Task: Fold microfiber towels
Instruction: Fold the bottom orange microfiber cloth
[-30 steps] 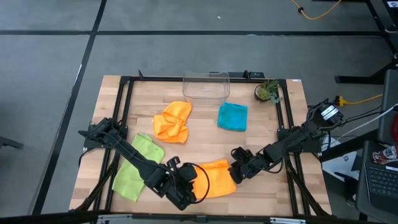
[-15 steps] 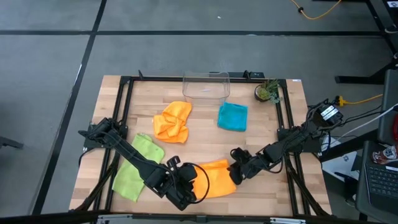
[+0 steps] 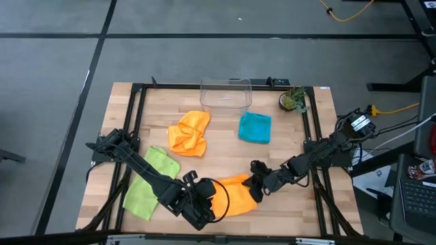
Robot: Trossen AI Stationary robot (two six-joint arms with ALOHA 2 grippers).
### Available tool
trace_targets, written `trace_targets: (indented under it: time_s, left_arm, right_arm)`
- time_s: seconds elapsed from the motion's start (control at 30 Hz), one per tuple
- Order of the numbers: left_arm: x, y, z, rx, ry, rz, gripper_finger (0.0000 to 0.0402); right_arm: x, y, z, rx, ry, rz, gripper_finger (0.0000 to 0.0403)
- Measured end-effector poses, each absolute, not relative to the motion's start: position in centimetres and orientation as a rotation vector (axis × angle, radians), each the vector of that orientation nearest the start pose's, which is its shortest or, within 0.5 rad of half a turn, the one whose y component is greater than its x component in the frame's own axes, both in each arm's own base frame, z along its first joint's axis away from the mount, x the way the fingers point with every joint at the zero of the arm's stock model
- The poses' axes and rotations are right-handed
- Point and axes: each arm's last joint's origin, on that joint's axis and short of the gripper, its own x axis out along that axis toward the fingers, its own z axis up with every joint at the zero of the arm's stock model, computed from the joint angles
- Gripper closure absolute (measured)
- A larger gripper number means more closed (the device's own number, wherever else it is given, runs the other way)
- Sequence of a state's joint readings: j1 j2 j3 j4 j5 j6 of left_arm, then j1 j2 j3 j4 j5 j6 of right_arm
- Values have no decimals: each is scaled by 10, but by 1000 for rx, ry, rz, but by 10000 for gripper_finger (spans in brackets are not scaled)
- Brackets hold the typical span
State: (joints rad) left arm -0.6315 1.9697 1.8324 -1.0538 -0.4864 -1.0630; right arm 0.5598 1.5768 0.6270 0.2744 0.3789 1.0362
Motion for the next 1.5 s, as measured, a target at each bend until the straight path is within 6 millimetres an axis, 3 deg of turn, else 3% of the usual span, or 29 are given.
trace_targets:
  time_s: [0.17,0.37,0.53,0.77,0.97,1.2,1.33,1.5]
  left_arm:
    - [337,-230,286,-340,923,397,274]
    - [339,-229,285,-334,922,400,274]
    - [360,-223,269,-231,910,367,274]
    - [401,-186,267,-130,821,329,274]
    - [416,-159,265,-122,941,87,274]
    - [435,-147,248,-143,925,-150,274]
    - [440,-147,218,-92,1005,-153,274]
    - [447,-150,204,-86,1008,-195,274]
  right_arm:
    - [249,140,145,626,553,-222,398]
    - [252,145,151,561,500,-142,399]
    - [253,146,153,556,490,-128,399]
    - [251,150,153,557,494,-102,399]
    - [244,165,157,493,478,-7,400]
    - [237,174,157,472,483,28,400]
    - [236,177,158,462,481,41,400]
    - [236,177,158,460,480,41,400]
